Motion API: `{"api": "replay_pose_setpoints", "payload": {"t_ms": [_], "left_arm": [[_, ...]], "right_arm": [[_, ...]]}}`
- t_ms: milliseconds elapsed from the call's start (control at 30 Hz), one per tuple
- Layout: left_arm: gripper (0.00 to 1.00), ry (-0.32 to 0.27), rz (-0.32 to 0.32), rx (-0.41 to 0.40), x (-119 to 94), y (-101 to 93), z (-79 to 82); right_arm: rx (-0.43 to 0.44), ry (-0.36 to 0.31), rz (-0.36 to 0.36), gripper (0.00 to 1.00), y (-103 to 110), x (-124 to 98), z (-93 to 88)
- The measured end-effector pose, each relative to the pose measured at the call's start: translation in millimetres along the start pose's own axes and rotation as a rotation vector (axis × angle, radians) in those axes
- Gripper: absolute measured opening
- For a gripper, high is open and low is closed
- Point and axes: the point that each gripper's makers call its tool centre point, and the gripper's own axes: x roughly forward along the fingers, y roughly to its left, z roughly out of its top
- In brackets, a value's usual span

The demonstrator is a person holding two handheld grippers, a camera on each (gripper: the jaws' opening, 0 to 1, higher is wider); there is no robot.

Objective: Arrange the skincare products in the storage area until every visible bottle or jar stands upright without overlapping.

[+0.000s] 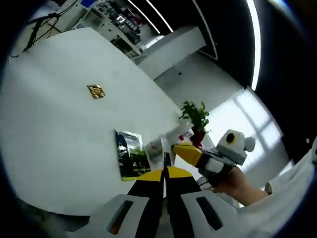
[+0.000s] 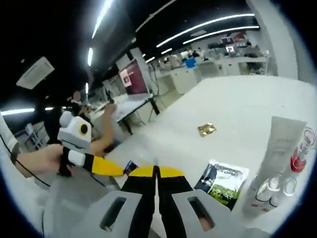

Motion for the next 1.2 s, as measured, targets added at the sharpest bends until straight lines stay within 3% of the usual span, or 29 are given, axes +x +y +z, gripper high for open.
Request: {"api": "replay_pose_setpoints", "payload": {"t_ms": [167,433,767,967,1200], "left_arm": [[0.0,0.034,0.073,-0.059,2.9,22.9,-5.0],[0.0,0.104,0.174,-0.132,15.1,59.7,-21.9],[0.0,0.247,0.28,-0.088,36.5,97.7,-29.1],[0.0,0.289,0.301,-0.092,45.8,106.7,-40.5],[0.0,0.313,0.33,-0.049,47.2,114.5,-41.7]], "right_arm": [[-0.078,0.055,-0.022,0.01,-3.0,17.0,-11.2],[-0.114,0.141,-0.047,0.01,-14.5,41.2,-36.3],[-0.089,0.227,-0.098,0.01,-38.0,67.7,-72.2],[-0.098,0.258,-0.108,0.01,-47.8,75.2,-85.8],[-0.092,0.273,-0.109,0.01,-51.2,81.3,-98.5]]}}
